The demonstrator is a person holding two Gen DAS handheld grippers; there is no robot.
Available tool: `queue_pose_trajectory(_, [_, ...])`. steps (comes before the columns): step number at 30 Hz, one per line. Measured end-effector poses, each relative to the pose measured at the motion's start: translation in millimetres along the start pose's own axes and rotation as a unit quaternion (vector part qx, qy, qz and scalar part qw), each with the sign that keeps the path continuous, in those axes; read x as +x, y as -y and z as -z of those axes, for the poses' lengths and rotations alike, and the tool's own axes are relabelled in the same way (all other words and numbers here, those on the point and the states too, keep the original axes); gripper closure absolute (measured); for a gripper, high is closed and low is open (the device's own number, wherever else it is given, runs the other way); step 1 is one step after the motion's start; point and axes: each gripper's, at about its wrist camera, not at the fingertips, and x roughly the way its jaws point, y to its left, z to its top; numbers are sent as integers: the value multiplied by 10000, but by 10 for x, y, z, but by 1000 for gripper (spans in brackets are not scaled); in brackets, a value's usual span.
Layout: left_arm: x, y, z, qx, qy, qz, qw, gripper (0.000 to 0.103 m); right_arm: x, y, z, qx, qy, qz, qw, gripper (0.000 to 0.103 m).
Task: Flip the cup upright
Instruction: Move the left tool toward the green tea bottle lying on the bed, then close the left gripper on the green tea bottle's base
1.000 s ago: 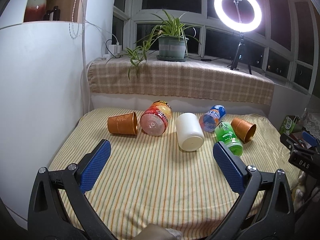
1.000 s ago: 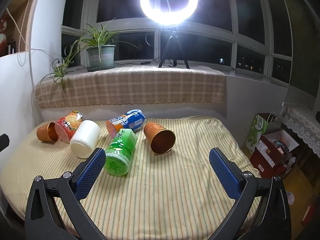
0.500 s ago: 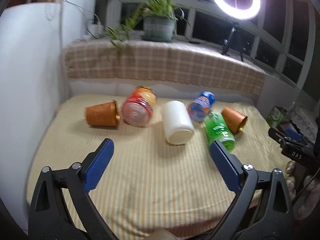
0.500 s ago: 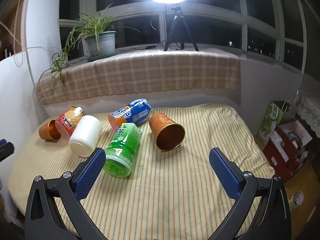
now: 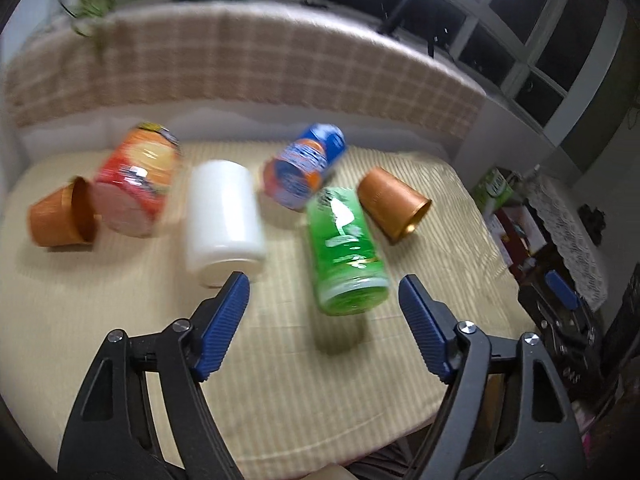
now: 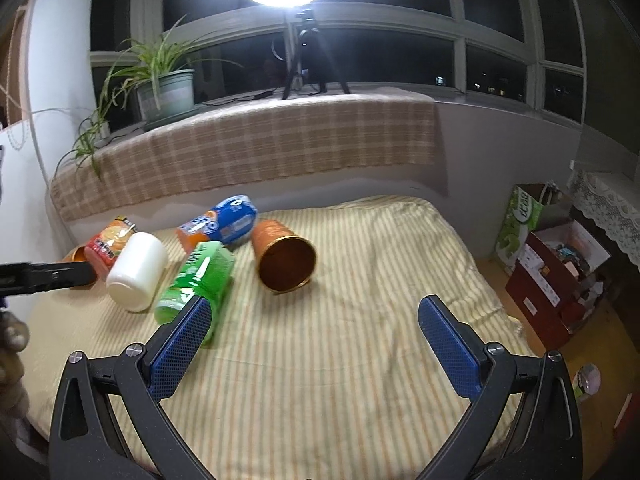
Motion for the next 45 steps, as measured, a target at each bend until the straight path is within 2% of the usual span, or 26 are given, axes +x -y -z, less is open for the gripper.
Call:
queue_pose_trajectory(3, [253,50,-121,-171,-406,178,9989,30,-20,116,13,81,31,84,9999,0])
queue_pose_trajectory(8, [576,146,-302,-258,-902,255,9953,32,-39,258,49,177,63,213,9996,0])
queue_pose_trajectory(16, [949,183,-479,-455,-1423,119,9887,34,-37,396,97,306,55,297,9991,0])
queue_pose_trajectory(20, [1111,173,-505,-486,-1621,-67,9855,34,-51,434,110,345,77,291,9990,0])
queue_pose_trajectory(24, [1242,150,-517,-512,-1748,-224,9830,34,-66,447,115,334,96,288,9990,0])
queue_pose_trajectory(34, [1443,104,-546,-588,-1995,-347,9775,34,-65,502,141,416,119,331,9985,0])
queue_pose_trajectory(36, [1478,111,-537,-594,-2021,-360,9769,41,-71,521,149,423,131,353,9984,0])
queue_pose_trajectory(37, [1481,108,-535,-616,-2029,-355,9766,41,-76,531,150,425,135,357,9984,0])
queue_pose_trajectory(45, [1307,177,-555,-599,-1756,-313,9821,42,-95,551,156,417,158,404,9982,0])
